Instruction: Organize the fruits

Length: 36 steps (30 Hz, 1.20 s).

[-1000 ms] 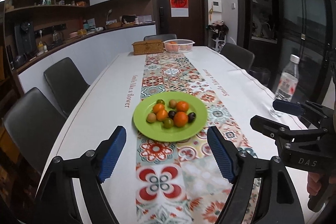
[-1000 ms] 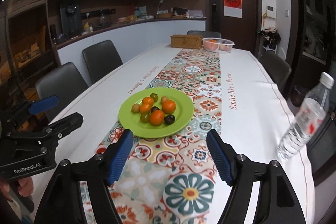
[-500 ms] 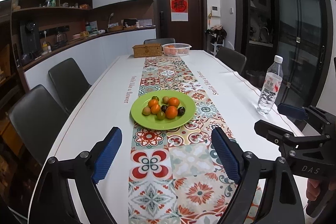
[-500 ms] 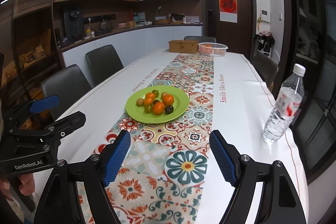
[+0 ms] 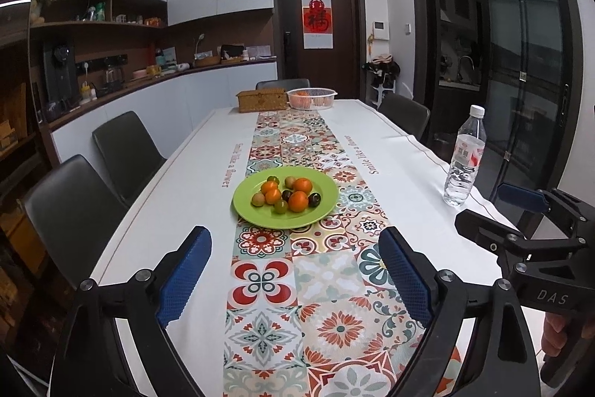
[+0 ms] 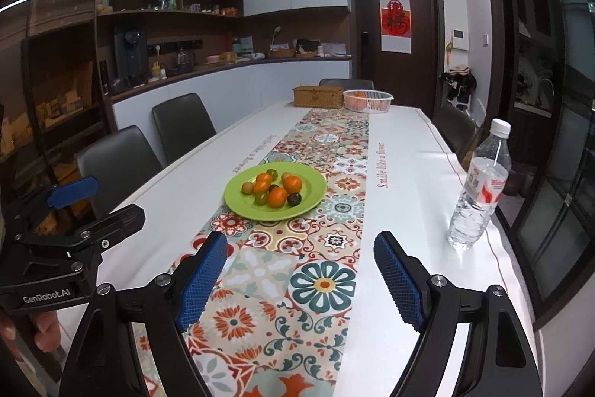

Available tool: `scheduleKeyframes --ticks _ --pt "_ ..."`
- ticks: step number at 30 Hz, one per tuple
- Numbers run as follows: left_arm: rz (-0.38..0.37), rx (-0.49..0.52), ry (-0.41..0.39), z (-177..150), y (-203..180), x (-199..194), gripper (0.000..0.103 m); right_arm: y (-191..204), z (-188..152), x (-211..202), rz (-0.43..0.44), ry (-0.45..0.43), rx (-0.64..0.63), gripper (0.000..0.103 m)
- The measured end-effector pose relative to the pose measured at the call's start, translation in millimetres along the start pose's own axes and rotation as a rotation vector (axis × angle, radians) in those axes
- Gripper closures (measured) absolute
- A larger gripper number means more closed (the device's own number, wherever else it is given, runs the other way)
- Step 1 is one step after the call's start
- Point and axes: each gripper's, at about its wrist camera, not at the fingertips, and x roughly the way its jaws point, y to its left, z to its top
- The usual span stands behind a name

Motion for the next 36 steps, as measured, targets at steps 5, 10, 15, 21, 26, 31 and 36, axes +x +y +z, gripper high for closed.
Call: scheduleKeyframes --ticks 5,10,15,21,26,31,36 --pt "-0.01 0.011 -0.016 -0.7 -5.3 -7.6 0.011 -4.1 -2.3 -10.6 -0.008 -0.011 0.007 0.021" --pt "-0.016 0.001 -0.018 -2.4 -6.0 -11.9 0.011 -5.1 -5.8 -17.6 -0.023 -0.015 0.013 0.018" --pt "-0.018 0.0 -0.015 -3.9 -6.8 -13.9 0.005 -5.8 -8.3 -22.7 -0.037 -0.019 0.008 0.018" --pt "-0.012 0.001 -0.017 -5.2 -7.7 -16.9 0.001 -5.1 -9.8 -24.7 -0.034 -0.02 0.007 0.018" --pt "-0.004 0.009 -0.022 -7.0 -10.1 -18.1 0.0 -5.5 -11.3 -26.0 -0.036 -0.017 0.009 0.018" --pt "-0.016 0.006 -0.016 -10.1 -11.0 -18.4 0.0 -6.7 -13.8 -28.9 -0.036 -0.011 0.014 0.018" --pt "-0.02 -0.003 -0.018 -11.6 -10.4 -18.4 0.0 -7.6 -15.9 -29.3 -0.039 -0.004 0.015 0.018"
